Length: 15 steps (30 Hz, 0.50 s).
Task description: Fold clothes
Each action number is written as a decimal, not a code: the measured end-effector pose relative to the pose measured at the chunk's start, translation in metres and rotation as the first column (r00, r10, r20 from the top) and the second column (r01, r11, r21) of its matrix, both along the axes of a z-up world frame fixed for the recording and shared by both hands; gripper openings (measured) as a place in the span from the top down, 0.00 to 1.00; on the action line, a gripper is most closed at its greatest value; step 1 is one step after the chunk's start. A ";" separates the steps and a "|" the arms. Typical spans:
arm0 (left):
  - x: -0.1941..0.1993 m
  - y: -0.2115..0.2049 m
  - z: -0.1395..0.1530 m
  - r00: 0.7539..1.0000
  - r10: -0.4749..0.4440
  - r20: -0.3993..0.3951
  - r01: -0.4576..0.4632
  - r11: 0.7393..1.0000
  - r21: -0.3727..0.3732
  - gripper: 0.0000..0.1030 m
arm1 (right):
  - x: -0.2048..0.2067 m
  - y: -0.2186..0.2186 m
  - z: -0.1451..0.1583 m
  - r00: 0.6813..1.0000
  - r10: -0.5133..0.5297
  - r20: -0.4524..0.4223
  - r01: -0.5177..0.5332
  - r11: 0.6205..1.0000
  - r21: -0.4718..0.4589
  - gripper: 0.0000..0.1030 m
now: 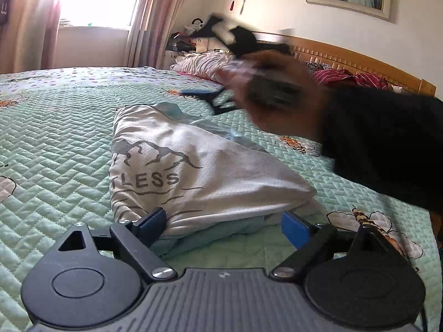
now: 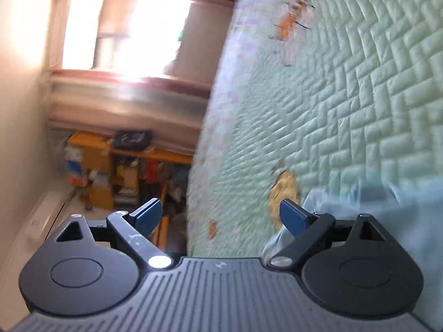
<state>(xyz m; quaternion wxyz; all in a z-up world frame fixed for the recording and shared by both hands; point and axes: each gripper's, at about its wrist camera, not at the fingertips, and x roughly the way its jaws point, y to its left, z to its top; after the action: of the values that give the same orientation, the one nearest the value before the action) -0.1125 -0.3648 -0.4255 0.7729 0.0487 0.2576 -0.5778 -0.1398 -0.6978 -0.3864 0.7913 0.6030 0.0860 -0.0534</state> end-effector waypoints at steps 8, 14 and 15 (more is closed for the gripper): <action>-0.035 0.043 0.050 0.998 0.028 -0.048 -0.028 1.000 -0.006 0.06 | -0.173 0.131 0.025 0.996 -0.015 -0.090 0.000 0.985 -0.172 0.11; -0.078 0.084 0.090 0.995 0.030 -0.091 -0.033 0.999 -0.032 0.04 | -0.236 0.191 0.013 0.993 -0.065 -0.099 0.052 0.991 -0.122 0.10; -0.082 0.089 0.097 0.994 0.034 -0.101 -0.038 0.998 -0.041 0.03 | -0.238 0.201 0.017 0.992 -0.063 -0.107 0.048 0.989 -0.140 0.10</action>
<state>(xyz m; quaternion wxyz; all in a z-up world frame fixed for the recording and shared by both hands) -0.1946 -0.2762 -0.3288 0.7702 -0.0017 0.2842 -0.5709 -0.3779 -0.4973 -0.3697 0.8230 0.5456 0.1091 -0.1148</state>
